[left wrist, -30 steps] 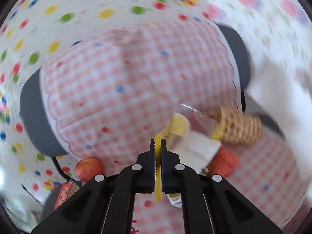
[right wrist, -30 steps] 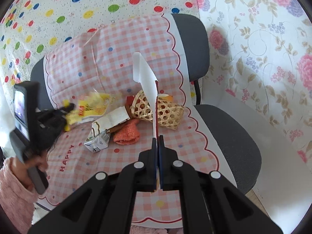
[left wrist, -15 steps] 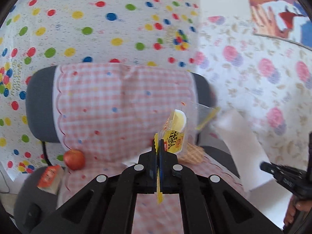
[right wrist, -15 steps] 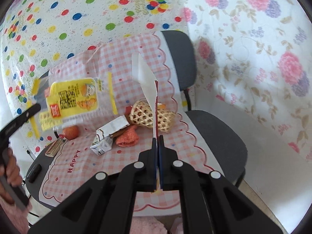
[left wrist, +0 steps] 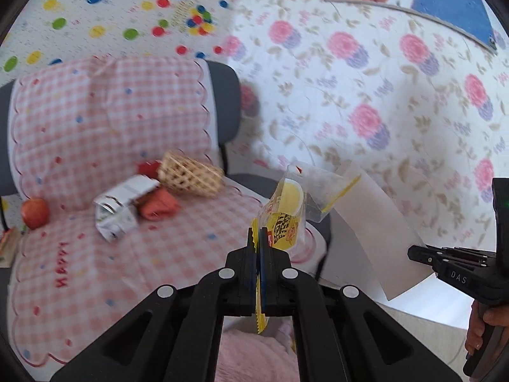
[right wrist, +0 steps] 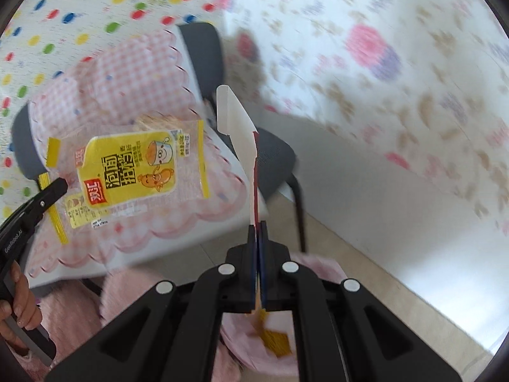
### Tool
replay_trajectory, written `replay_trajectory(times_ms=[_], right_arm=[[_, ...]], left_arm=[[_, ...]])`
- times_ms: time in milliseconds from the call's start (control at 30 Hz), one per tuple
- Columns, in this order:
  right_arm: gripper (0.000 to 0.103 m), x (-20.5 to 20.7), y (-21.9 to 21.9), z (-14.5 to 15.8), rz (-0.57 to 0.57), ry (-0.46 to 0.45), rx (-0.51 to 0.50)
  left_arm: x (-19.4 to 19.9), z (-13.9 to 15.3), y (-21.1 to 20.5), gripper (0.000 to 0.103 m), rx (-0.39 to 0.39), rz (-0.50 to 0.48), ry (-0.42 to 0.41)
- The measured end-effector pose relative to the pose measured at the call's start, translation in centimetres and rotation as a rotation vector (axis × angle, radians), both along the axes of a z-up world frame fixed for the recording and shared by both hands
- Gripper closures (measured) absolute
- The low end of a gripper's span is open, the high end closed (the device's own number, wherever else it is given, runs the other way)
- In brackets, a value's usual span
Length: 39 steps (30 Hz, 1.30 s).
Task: Collect trash
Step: 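Carry the card and yellow packet to the pink bin and open both grippers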
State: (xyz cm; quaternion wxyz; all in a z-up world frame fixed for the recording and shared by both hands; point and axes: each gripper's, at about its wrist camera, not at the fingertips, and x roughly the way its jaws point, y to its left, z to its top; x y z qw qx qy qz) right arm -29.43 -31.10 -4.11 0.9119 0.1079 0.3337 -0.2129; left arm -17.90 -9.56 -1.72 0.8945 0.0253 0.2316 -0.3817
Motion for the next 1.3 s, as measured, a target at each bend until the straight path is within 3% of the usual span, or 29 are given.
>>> replay_trajectory(times_ms=[167, 400, 467, 533, 600, 933, 1300], right_arm=[[0.102, -2.6, -0.9, -3.4, -0.075, 0.085, 0.039], [0.101, -2.4, -2.2, -7.1, -0.120, 0.157, 0.099], [0.100, -2.1, -2.3, -7.1, -0.116, 0.154, 0.096], [0.085, -1.7, -2.3, -6.8, -0.107, 0.150, 0.078], [0.077, -1.4, -2.2, -6.3, -0.097, 0.133, 0.063], [0.077, -1.3, -3.1, -4.4, -0.099, 0.037, 0.061], [0.077, -3.2, -5.4, -3.6, -0.147, 0.007, 0.065]], left_arm=[[-1.4, -2.0, -1.9, 0.102, 0.020, -0.065, 0.025], [-1.9, -2.6, -2.4, 0.102, 0.036, -0.075, 0.030], [-1.8, -2.7, -2.4, 0.102, 0.036, -0.069, 0.035], [-1.6, -2.7, -2.2, 0.102, 0.037, -0.061, 0.038], [-1.3, -2.9, -2.2, 0.101, 0.041, -0.055, 0.047], [-1.3, -4.7, -3.5, 0.101, 0.094, -0.113, 0.099], [-2.9, -8.2, -11.5, 0.101, 0.221, -0.286, 0.136]])
